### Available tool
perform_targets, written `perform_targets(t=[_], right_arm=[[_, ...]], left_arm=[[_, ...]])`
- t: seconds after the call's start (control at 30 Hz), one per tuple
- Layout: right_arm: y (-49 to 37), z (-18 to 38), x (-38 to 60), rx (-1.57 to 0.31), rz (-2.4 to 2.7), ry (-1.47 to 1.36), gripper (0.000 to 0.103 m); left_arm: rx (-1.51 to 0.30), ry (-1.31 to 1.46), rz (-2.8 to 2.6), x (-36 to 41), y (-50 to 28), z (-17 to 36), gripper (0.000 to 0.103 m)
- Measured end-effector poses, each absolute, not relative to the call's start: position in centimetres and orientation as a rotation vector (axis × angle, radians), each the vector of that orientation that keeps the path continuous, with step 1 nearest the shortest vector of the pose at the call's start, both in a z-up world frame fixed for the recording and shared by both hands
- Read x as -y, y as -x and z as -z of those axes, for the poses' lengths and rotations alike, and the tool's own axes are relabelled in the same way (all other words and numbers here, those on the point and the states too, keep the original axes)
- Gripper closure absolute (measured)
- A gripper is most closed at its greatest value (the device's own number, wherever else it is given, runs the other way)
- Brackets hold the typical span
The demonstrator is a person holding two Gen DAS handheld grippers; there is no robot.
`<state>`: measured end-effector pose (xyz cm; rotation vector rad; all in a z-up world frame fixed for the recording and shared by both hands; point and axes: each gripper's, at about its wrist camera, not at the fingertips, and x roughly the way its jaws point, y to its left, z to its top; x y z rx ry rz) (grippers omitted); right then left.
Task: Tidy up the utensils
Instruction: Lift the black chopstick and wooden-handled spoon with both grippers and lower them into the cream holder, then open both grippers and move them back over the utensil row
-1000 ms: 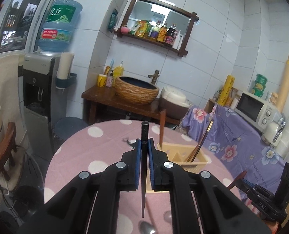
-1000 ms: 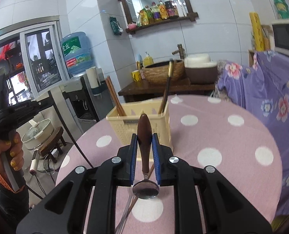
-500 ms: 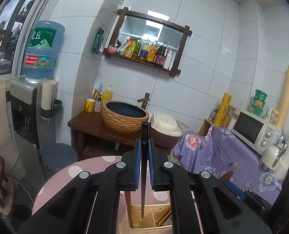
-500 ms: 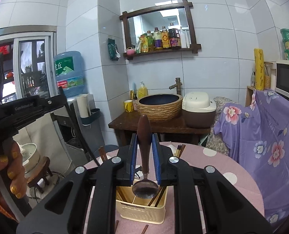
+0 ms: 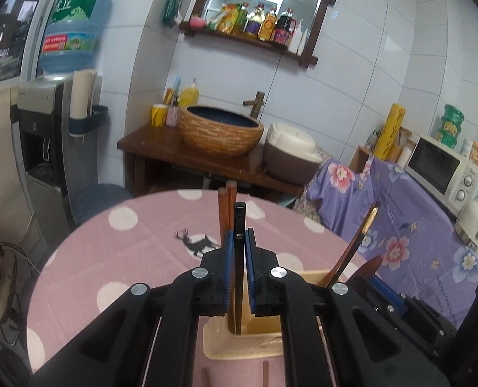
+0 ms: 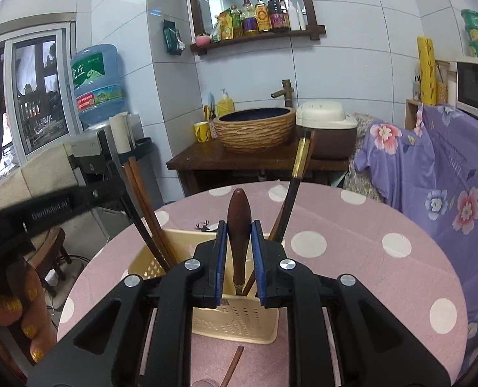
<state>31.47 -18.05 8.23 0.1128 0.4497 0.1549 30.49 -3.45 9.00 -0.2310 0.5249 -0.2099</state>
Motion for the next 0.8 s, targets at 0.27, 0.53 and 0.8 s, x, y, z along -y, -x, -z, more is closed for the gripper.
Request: perform_targets(t=[0.27,0.53,0.8], right_arm=[[-31.2,-7.7,17.9,-0.421,-0.159,-0.103,0.085],[-29.0,-7.4,18.1,-0.377,-0.123,-0.078,0.053],[-24.4,-5.7,17.2,-0.386,-0.122,-0.005,0.044]], left_arm=[[-0.536,0.201,0.208,3.5,-30.2,-7.5,0.098],[-0.478,0.199,0.216,2.0,-26.7,-8.0,0.042],[-0.546,0.259,0.209,-1.8,-22.5,-5.2,0.033]])
